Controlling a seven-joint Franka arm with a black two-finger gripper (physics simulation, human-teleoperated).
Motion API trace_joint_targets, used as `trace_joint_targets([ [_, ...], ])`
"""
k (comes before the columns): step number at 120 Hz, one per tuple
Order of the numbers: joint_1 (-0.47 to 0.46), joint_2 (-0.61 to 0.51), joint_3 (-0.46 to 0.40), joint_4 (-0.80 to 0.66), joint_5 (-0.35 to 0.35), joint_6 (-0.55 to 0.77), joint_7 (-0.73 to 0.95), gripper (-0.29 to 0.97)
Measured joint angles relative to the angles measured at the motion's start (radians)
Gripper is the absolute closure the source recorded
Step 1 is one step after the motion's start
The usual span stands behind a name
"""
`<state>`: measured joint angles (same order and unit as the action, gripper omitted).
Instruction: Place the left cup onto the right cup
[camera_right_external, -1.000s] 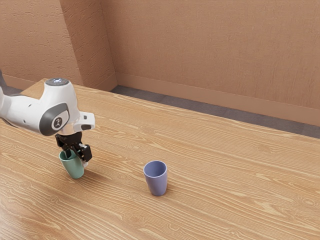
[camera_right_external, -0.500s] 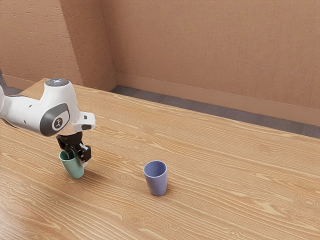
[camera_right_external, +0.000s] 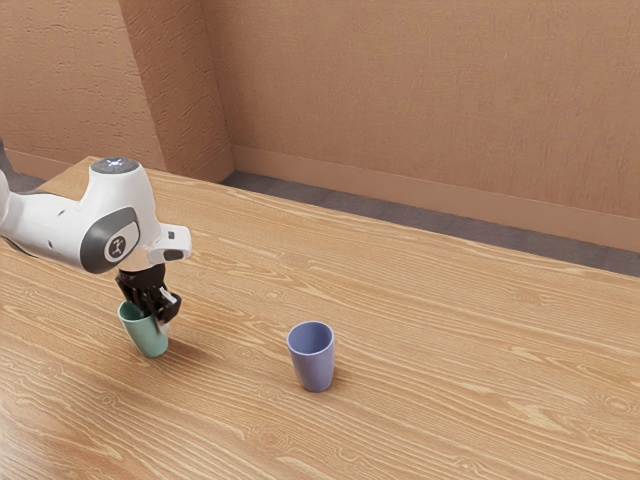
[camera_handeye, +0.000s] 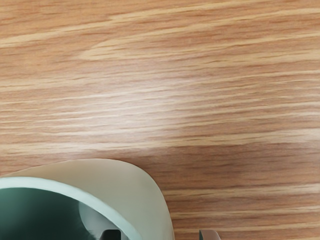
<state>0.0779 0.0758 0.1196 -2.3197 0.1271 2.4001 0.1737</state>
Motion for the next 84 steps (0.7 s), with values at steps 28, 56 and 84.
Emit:
trace_joint_targets([
  [28,0.000,0.000,0.000,0.000,0.000,0.000,0.000,0.70],
  [56,0.001,0.000,-0.002,0.000,0.001,0.000,-0.001,0.76],
  [84,-0.003,-0.003,-0.007,0.000,0.005,0.000,-0.005,0.78],
])
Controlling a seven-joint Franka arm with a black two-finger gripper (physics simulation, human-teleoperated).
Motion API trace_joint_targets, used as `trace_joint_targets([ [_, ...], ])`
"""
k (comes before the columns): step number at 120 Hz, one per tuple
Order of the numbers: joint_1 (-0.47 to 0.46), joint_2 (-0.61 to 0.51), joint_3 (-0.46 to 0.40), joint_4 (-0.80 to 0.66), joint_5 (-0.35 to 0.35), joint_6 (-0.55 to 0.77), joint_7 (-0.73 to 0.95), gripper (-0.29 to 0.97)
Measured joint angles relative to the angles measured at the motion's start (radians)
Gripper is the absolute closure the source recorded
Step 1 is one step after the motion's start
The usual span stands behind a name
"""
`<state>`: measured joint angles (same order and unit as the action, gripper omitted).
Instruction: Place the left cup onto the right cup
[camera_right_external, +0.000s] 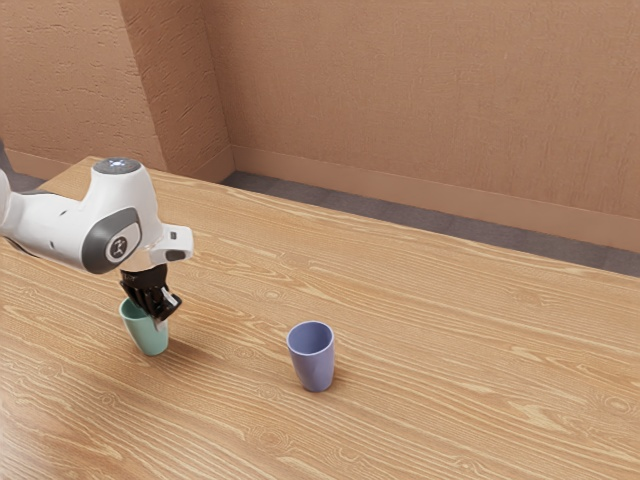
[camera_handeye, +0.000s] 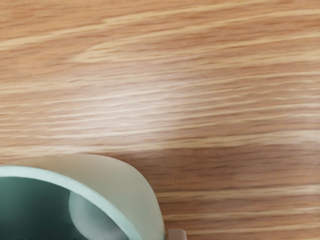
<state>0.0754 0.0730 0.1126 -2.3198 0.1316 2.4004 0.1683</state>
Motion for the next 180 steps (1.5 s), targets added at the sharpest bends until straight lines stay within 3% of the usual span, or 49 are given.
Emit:
trace_joint_targets([
  [71,-0.005,-0.033,-0.086,0.042,0.005,-0.038,-0.028,0.78],
  [180,-0.010,-0.124,-0.272,0.152,0.005,-0.259,-0.149,0.79],
])
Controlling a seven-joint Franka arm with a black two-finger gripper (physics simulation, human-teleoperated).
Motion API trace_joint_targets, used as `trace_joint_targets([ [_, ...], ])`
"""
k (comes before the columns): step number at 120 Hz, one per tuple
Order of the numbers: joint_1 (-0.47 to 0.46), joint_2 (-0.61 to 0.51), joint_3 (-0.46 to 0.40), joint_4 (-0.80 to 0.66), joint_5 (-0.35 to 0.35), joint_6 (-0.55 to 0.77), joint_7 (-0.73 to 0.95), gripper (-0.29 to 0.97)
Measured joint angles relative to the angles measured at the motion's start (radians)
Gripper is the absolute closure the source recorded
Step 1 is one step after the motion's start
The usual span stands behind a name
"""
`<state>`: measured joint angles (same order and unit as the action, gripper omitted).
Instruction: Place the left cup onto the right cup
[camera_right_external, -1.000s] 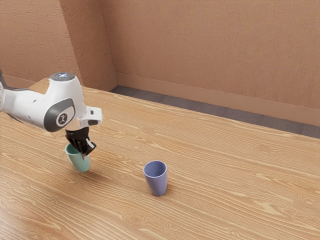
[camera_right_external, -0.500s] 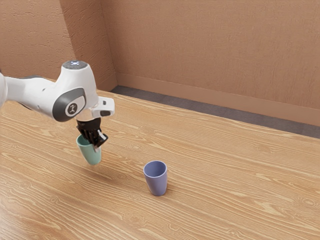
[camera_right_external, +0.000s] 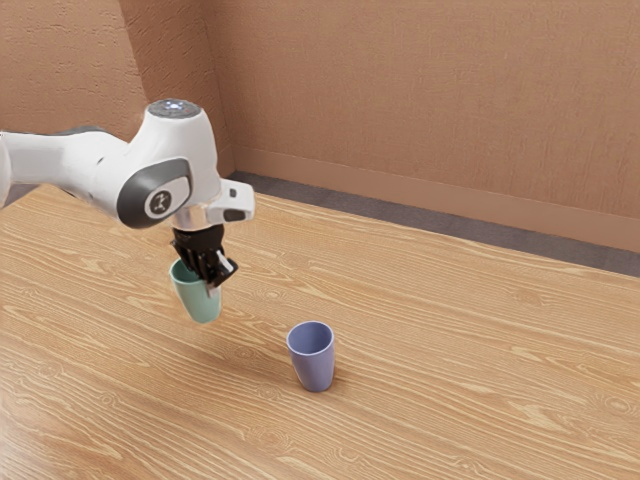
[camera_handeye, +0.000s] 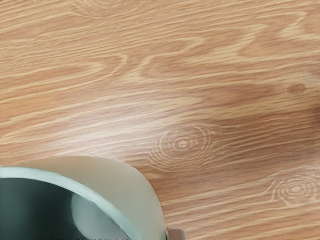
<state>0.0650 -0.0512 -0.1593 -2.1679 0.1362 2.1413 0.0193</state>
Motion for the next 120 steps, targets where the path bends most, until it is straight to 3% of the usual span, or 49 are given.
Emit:
trace_joint_targets([
  [120,0.009,-0.005,-0.162,0.116,-0.001,-0.143,-0.135,0.79],
])
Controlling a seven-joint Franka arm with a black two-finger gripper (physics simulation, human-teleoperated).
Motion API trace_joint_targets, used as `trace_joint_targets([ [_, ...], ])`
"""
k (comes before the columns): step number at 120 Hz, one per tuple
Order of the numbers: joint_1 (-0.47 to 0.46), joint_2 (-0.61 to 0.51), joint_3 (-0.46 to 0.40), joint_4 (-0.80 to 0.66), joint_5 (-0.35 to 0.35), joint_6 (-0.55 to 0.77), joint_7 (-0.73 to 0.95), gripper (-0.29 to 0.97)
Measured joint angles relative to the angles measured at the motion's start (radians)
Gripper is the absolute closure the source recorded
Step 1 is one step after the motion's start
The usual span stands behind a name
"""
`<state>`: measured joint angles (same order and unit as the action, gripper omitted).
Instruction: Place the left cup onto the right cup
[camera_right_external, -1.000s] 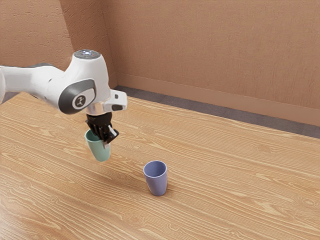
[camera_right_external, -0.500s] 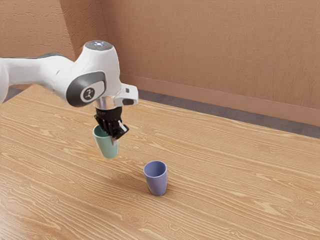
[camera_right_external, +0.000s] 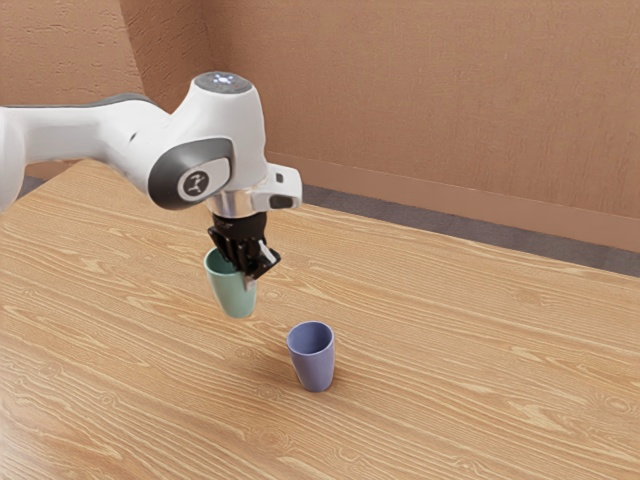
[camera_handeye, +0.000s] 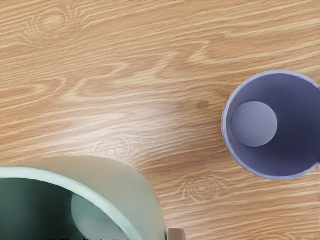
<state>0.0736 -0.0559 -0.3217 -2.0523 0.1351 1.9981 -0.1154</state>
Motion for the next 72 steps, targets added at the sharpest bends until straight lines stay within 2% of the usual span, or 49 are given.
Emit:
trace_joint_targets([
  [72,-0.001,0.001,-0.087,0.056,0.002,-0.064,-0.089,0.79],
])
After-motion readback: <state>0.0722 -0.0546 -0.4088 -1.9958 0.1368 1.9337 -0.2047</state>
